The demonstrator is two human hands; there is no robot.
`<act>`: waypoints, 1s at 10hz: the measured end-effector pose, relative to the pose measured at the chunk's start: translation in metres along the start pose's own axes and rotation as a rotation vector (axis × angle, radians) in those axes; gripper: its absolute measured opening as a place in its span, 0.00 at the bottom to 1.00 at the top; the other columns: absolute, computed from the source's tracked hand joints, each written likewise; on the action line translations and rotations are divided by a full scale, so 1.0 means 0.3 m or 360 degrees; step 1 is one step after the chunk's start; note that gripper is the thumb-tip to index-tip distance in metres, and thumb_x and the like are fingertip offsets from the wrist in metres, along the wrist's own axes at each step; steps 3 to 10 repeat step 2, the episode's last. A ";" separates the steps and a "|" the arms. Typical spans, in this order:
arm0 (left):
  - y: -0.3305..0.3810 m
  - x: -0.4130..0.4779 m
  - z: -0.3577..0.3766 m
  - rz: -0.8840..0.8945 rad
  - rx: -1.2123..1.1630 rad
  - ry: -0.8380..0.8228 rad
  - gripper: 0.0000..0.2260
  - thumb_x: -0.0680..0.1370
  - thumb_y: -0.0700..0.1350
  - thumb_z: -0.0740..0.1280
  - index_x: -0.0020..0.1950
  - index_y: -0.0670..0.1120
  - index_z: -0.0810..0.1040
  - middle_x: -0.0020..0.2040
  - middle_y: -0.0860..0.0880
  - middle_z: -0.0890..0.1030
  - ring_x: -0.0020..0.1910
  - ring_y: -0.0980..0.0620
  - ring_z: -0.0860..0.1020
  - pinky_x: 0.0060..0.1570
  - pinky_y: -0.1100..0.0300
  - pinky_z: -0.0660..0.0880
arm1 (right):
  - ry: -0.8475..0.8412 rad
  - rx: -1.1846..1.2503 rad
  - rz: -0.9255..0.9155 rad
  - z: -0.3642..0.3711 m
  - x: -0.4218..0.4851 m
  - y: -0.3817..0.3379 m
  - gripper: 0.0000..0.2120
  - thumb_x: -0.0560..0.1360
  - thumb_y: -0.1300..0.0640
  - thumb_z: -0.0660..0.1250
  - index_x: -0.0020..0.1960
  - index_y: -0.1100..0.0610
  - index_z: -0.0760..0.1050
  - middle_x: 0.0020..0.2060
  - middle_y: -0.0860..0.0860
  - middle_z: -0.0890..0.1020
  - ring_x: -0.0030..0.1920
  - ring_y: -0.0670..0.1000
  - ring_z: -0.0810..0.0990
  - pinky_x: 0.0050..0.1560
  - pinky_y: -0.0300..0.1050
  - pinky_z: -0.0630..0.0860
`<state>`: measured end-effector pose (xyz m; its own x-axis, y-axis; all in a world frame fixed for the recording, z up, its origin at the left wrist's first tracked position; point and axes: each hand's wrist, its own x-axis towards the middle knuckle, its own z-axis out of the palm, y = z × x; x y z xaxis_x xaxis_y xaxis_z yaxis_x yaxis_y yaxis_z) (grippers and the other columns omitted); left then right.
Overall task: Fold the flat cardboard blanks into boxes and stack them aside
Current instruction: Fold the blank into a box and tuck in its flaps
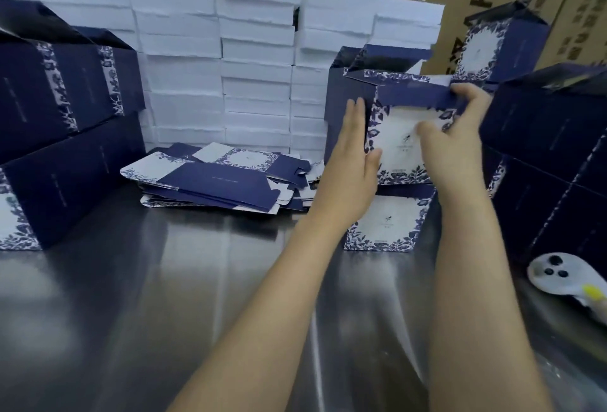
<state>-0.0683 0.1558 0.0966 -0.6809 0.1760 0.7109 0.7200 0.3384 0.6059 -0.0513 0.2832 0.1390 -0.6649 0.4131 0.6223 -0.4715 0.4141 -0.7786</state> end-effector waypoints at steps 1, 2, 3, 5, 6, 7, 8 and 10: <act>-0.017 -0.004 -0.004 -0.0069 0.0020 -0.0099 0.30 0.83 0.41 0.56 0.79 0.49 0.42 0.80 0.51 0.44 0.78 0.56 0.47 0.68 0.75 0.47 | 0.0017 -0.0019 -0.0003 0.030 -0.015 0.001 0.24 0.74 0.62 0.57 0.68 0.47 0.60 0.59 0.55 0.75 0.44 0.51 0.71 0.42 0.41 0.69; -0.019 -0.036 -0.061 -0.0263 0.0091 -0.0216 0.28 0.84 0.46 0.56 0.80 0.48 0.45 0.80 0.51 0.45 0.78 0.55 0.47 0.76 0.56 0.50 | 0.0052 -0.0154 -0.0044 0.012 -0.033 -0.048 0.28 0.75 0.64 0.58 0.73 0.49 0.60 0.67 0.56 0.69 0.57 0.52 0.70 0.56 0.37 0.66; -0.019 -0.036 -0.061 -0.0263 0.0091 -0.0216 0.28 0.84 0.46 0.56 0.80 0.48 0.45 0.80 0.51 0.45 0.78 0.55 0.47 0.76 0.56 0.50 | 0.0052 -0.0154 -0.0044 0.012 -0.033 -0.048 0.28 0.75 0.64 0.58 0.73 0.49 0.60 0.67 0.56 0.69 0.57 0.52 0.70 0.56 0.37 0.66; -0.019 -0.036 -0.061 -0.0263 0.0091 -0.0216 0.28 0.84 0.46 0.56 0.80 0.48 0.45 0.80 0.51 0.45 0.78 0.55 0.47 0.76 0.56 0.50 | 0.0052 -0.0154 -0.0044 0.012 -0.033 -0.048 0.28 0.75 0.64 0.58 0.73 0.49 0.60 0.67 0.56 0.69 0.57 0.52 0.70 0.56 0.37 0.66; -0.019 -0.036 -0.061 -0.0263 0.0091 -0.0216 0.28 0.84 0.46 0.56 0.80 0.48 0.45 0.80 0.51 0.45 0.78 0.55 0.47 0.76 0.56 0.50 | 0.0052 -0.0154 -0.0044 0.012 -0.033 -0.048 0.28 0.75 0.64 0.58 0.73 0.49 0.60 0.67 0.56 0.69 0.57 0.52 0.70 0.56 0.37 0.66; -0.019 -0.036 -0.061 -0.0263 0.0091 -0.0216 0.28 0.84 0.46 0.56 0.80 0.48 0.45 0.80 0.51 0.45 0.78 0.55 0.47 0.76 0.56 0.50 | 0.0052 -0.0154 -0.0044 0.012 -0.033 -0.048 0.28 0.75 0.64 0.58 0.73 0.49 0.60 0.67 0.56 0.69 0.57 0.52 0.70 0.56 0.37 0.66; -0.019 -0.036 -0.061 -0.0263 0.0091 -0.0216 0.28 0.84 0.46 0.56 0.80 0.48 0.45 0.80 0.51 0.45 0.78 0.55 0.47 0.76 0.56 0.50 | 0.0052 -0.0154 -0.0044 0.012 -0.033 -0.048 0.28 0.75 0.64 0.58 0.73 0.49 0.60 0.67 0.56 0.69 0.57 0.52 0.70 0.56 0.37 0.66; -0.019 -0.036 -0.061 -0.0263 0.0091 -0.0216 0.28 0.84 0.46 0.56 0.80 0.48 0.45 0.80 0.51 0.45 0.78 0.55 0.47 0.76 0.56 0.50 | 0.0052 -0.0154 -0.0044 0.012 -0.033 -0.048 0.28 0.75 0.64 0.58 0.73 0.49 0.60 0.67 0.56 0.69 0.57 0.52 0.70 0.56 0.37 0.66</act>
